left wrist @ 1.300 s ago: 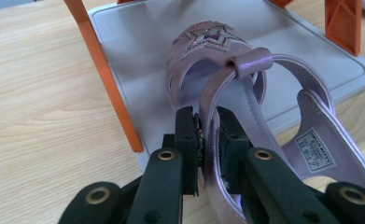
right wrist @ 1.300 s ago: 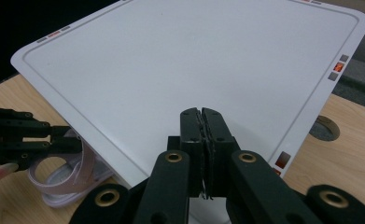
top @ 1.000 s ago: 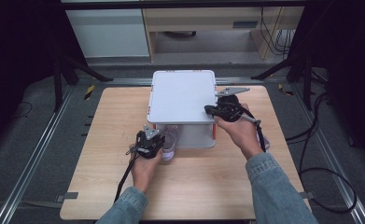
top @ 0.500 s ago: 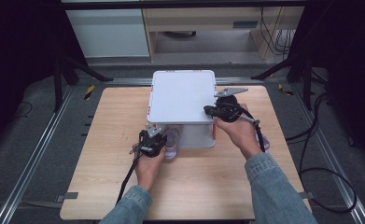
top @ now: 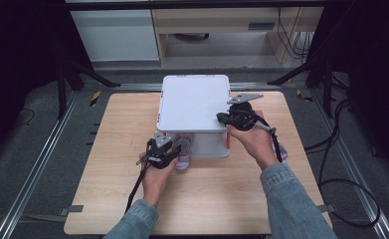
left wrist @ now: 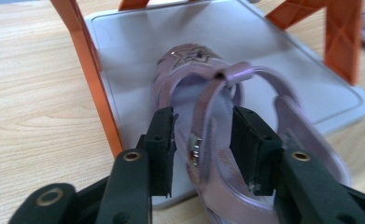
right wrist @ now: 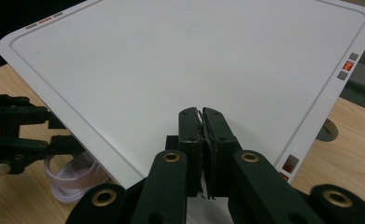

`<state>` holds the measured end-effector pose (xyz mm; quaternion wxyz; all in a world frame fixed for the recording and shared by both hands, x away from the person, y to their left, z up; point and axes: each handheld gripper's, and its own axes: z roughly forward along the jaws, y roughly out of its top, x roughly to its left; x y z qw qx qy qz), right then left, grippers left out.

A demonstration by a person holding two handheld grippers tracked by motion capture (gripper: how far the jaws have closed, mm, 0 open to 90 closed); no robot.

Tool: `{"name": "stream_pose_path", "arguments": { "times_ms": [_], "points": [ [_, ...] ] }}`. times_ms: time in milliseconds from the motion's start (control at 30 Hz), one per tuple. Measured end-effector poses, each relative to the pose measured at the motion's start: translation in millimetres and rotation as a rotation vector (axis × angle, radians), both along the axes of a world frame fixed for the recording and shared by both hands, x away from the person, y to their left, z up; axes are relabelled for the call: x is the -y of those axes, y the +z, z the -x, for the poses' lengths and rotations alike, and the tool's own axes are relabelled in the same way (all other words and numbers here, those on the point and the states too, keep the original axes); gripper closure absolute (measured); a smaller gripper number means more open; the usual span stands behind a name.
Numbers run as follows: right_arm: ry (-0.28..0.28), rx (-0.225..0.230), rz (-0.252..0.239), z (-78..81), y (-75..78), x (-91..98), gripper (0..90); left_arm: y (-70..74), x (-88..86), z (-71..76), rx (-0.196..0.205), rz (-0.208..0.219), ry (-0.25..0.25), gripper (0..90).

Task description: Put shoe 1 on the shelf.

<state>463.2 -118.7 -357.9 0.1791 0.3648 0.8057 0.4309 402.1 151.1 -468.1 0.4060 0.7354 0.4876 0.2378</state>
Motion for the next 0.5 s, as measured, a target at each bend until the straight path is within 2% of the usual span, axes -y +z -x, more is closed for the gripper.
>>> {"name": "stream_pose_path", "arguments": {
  "times_ms": [133,300,367,500],
  "points": [
    [-0.003,0.011,0.013,1.4,-0.1,-1.1,87.1,12.3,-4.3,11.8,0.019,0.000,-0.038,56.7],
    [-0.011,0.023,0.020,4.0,-0.6,-2.0,87.4,23.5,-14.2,27.3,0.013,-0.009,-0.105,66.2],
    [-0.014,0.029,0.022,4.8,-0.9,-2.4,87.4,24.5,-16.8,32.6,0.002,-0.019,-0.145,69.9],
    [-0.018,0.034,0.028,5.7,-0.8,-3.4,87.6,24.7,-18.3,46.0,0.006,-0.044,-0.196,79.4]
  ]
}}
